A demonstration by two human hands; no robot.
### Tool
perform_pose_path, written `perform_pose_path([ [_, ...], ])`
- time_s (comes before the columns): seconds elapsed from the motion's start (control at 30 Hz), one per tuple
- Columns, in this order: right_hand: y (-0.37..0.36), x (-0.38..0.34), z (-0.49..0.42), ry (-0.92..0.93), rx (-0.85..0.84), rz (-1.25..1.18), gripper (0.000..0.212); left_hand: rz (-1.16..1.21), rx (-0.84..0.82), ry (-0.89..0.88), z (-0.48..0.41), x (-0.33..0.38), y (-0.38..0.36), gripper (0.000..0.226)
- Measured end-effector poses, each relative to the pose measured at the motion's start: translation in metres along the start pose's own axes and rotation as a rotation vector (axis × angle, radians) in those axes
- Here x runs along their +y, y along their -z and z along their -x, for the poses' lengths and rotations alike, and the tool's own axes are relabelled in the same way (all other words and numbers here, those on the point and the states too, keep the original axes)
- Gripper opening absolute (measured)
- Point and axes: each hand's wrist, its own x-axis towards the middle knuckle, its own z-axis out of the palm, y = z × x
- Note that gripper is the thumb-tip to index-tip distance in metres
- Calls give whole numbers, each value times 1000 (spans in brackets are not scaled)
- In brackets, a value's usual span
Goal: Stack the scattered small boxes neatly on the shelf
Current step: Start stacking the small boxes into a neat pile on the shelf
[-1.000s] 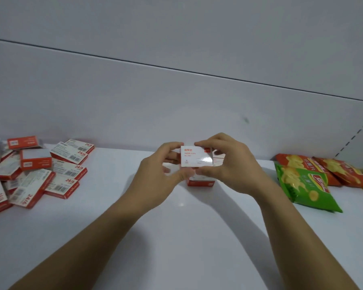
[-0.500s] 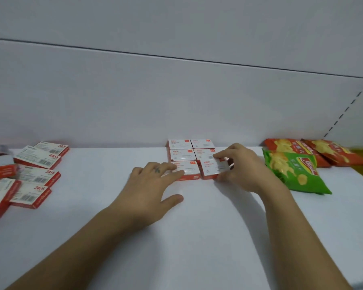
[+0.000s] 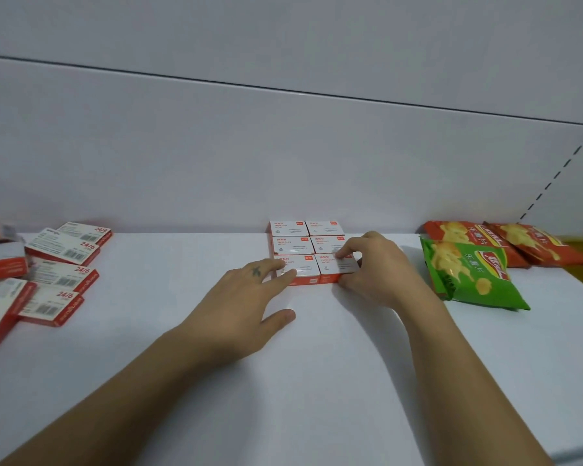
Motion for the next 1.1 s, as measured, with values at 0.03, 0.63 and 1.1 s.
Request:
perform_pose_path([
  [0.03, 0, 0, 0, -4, -3, 1, 31, -5, 6, -3, 0, 0, -1, 61],
  [0.63, 29, -91, -1, 438, 7, 1, 74, -112, 316, 136, 32, -28, 74, 57],
  [1.1, -35, -234, 8, 821, -225, 21, 71, -195, 428, 650, 173, -79, 118, 60],
])
